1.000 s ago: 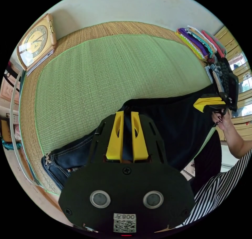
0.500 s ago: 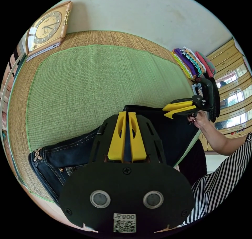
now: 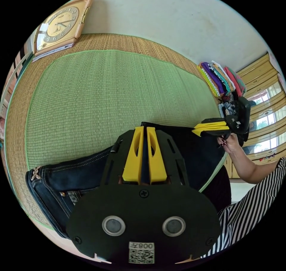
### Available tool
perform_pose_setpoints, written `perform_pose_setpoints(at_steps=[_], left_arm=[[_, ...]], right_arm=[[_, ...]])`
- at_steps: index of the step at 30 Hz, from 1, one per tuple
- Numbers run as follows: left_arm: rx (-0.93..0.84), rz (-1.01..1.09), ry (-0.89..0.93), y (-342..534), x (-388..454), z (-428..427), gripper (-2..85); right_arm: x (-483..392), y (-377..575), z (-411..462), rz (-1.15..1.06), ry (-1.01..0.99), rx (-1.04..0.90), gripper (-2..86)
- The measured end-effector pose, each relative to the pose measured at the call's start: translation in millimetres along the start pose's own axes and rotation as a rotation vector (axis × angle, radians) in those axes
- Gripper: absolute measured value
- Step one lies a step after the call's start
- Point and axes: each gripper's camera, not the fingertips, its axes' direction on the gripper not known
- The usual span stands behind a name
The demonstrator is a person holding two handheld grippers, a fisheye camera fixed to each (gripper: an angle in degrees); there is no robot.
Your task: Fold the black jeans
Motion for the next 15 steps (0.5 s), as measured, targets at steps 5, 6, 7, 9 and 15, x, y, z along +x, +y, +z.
perform_pose_setpoints(at_steps=[5, 6, 7, 9, 15], left_arm=[[-0.029, 0.013, -0.047, 5, -2, -2, 1.1], [-0.027, 0.014, -0.048, 7, -3, -3, 1.1], [-0.025, 0.010, -0.042, 9, -4, -6, 1.0], [-0.002, -0.001, -0.031, 15, -5, -14, 1.0], [0.090, 0.076, -0.049, 36, 15, -43, 0.4]], right_arm=[[14, -17, 35, 0.075, 0.047, -0.054, 0.5], [15, -17, 36, 0.081, 0.045, -0.047, 0.5], [16, -18, 37, 0.088, 0.042, -0.040, 0.6], [19, -19, 40, 0.099, 0.032, -0.029, 0.7], [33, -21, 44, 0.159, -0.062, 0.025, 0.8]])
